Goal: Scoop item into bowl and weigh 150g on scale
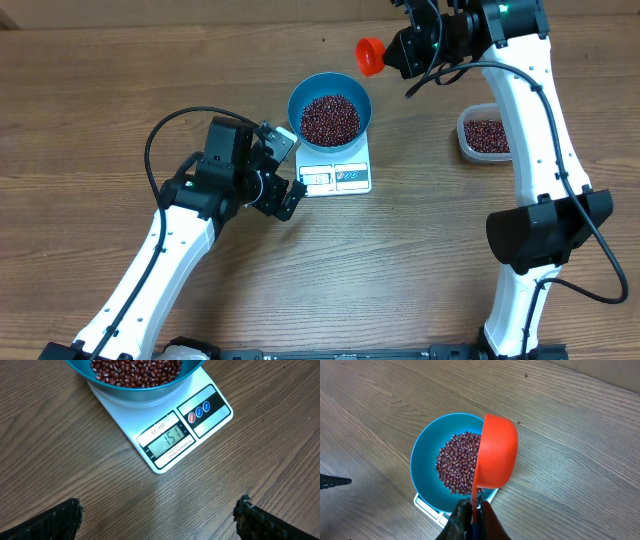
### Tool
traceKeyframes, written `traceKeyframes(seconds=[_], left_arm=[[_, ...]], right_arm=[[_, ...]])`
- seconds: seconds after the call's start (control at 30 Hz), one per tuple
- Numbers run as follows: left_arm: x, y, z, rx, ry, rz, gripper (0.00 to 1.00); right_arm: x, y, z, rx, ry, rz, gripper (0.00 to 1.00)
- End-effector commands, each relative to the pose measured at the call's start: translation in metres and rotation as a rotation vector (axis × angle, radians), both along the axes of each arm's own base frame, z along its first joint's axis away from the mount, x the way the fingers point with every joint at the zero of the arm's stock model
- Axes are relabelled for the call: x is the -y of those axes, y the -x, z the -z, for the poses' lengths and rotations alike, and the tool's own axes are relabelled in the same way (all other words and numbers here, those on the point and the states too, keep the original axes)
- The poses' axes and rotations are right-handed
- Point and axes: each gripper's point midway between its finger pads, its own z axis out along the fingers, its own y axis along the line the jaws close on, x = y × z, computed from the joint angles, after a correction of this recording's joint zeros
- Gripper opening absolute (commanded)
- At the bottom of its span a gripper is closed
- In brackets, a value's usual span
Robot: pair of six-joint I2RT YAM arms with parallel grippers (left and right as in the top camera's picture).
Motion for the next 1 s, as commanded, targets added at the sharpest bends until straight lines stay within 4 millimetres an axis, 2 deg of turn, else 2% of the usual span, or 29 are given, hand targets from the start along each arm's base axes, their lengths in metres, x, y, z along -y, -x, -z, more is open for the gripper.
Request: traceKeyframes(seconds=[0.0, 0.27, 0.5, 0.67, 0.97], left_arm=[[0.0, 0.0, 0.003, -0.012, 0.003, -0.007, 1.0], [0.0, 0.0, 0.003, -0.012, 0.003, -0.007, 1.0], [0.0, 0.0, 0.003, -0.012, 0.003, -0.007, 1.0], [0.0, 0.0, 0.003, -0.012, 0.003, -0.007, 1.0], [0.0, 0.0, 0.003, -0.012, 0.003, -0.007, 1.0]], right_arm=[[-0.004, 0.004, -0.029, 0.067, -0.033, -0.008, 0.04], [-0.014, 0.02, -0.016, -0.008, 0.004, -0.014, 0.04], [-0.032, 0.013, 0.001, 0.033, 0.125, -0.018, 0.04], [-0.043, 0.019, 0.018, -0.012, 0.144, -0.045, 0.04], [-0.042, 0.025, 0.034, -0.066, 0.16, -0.056, 0.04]])
